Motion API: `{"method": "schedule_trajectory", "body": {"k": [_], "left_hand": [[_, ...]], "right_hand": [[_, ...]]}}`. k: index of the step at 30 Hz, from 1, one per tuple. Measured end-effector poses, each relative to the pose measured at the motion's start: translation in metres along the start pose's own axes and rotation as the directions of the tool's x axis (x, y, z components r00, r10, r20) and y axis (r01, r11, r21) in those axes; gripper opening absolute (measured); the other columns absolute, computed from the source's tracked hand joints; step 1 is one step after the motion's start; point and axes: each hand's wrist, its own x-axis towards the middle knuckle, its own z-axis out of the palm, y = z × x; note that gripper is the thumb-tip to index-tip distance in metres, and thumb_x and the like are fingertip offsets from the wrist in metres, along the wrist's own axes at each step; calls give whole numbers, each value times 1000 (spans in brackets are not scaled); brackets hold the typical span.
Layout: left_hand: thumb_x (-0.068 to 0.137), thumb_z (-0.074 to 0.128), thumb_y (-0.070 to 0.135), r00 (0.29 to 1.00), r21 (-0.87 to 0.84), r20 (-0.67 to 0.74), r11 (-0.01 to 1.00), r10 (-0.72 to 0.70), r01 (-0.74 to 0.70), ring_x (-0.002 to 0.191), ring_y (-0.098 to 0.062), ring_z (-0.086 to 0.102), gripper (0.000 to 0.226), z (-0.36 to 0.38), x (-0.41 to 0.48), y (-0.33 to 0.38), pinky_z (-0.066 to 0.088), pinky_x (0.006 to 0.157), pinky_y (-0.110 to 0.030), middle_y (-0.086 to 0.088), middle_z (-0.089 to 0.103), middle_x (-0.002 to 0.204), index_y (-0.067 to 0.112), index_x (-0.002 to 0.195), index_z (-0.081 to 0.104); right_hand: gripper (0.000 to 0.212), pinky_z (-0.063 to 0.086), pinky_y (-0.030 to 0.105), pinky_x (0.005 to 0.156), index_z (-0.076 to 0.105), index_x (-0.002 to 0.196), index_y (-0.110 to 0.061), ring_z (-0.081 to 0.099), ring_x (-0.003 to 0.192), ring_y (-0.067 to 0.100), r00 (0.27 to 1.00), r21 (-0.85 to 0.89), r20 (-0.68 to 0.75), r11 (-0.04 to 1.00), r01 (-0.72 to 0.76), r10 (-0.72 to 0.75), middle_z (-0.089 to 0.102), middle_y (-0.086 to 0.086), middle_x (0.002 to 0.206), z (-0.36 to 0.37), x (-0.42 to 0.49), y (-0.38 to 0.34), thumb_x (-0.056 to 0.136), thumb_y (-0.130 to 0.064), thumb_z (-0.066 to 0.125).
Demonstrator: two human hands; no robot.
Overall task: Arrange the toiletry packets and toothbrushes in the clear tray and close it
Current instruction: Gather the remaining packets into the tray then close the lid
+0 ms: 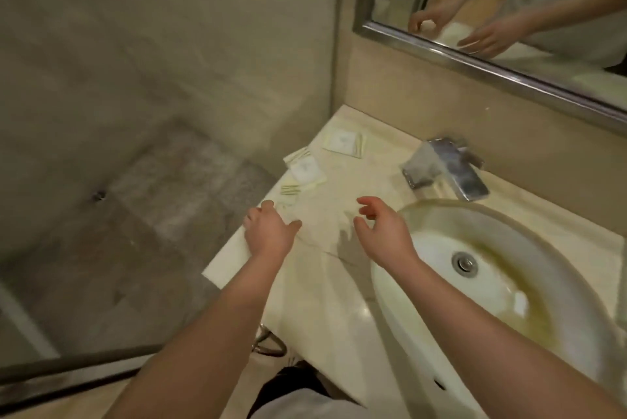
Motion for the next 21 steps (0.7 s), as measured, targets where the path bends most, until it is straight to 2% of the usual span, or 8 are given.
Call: {"method": "schedule_trajectory", "body": {"k": [2, 3, 8, 11, 13, 16, 19, 21], "left_hand": [[74, 78, 43, 998, 93, 39, 994, 47, -50, 119, -33, 42, 70, -1, 16, -6, 42, 95, -40, -15, 48, 129, 13, 130, 47], [76, 77, 39, 997, 83, 48, 994, 63, -67, 118, -33, 45, 66, -1, 23, -10, 41, 95, -39, -15, 51, 127, 12, 128, 48], [88, 56, 17, 991, 93, 125, 993, 56, -68, 109, -33, 60, 29, -11, 56, -30, 48, 89, -36, -16, 64, 118, 6, 115, 60], [91, 50, 8, 991, 34, 135, 999, 4, -8, 109, -36, 61, 28, -30, 69, -29, 49, 85, -36, -19, 64, 118, 1, 117, 59], [90, 49, 4, 993, -34, 115, 999, 2, 2, 102, -34, 61, 27, -38, 81, -19, 44, 76, -33, -17, 63, 115, 1, 116, 56], [90, 55, 9, 983, -159, 149, 984, 104, -80, 87, -22, 55, 26, -39, 97, 9, 41, 72, -30, -12, 63, 109, 6, 116, 57], [82, 72, 28, 964, -225, 169, 960, 206, -165, 93, -20, 61, 38, -23, 118, 40, 51, 80, -31, -6, 64, 111, 15, 116, 63], [76, 77, 32, 958, -184, 171, 963, 231, -199, 98, -22, 59, 46, -11, 131, 58, 45, 79, -26, -6, 62, 114, 16, 117, 63]], "right_hand": [[38, 46, 27, 88, 58, 128, -21, 62, 109, 17, 1000, -22, 17, 1000, -8, 9, 68, 0, 117, 14, 20, -17, 91, -22, 59], [37, 46, 27, 88, 58, 128, -21, 62, 108, 17, 1000, -35, 18, 999, -18, 18, 68, -1, 117, 18, 32, -24, 91, -22, 59], [34, 44, 26, 83, 60, 123, -18, 62, 103, 19, 998, -70, -20, 996, -61, 60, 67, 2, 116, 23, 92, -40, 90, -22, 58], [35, 46, 31, 86, 60, 124, -16, 61, 106, 23, 996, -92, -54, 993, -71, 66, 64, 5, 121, 24, 118, -43, 90, -19, 57], [36, 46, 33, 88, 60, 126, -15, 59, 112, 28, 993, -135, -94, 987, -86, 74, 61, 10, 125, 22, 140, -43, 91, -19, 56], [37, 45, 36, 90, 59, 129, -16, 54, 119, 32, 983, -197, -148, 971, -135, 107, 56, 12, 132, 21, 169, -38, 92, -24, 57], [44, 42, 36, 97, 56, 132, -15, 50, 123, 33, 978, -219, -181, 965, -142, 103, 52, 10, 140, 24, 194, -30, 90, -25, 62], [51, 40, 38, 100, 52, 136, -15, 47, 126, 34, 982, -260, -168, 956, -133, 91, 50, 9, 143, 28, 206, -23, 88, -26, 65]]}}
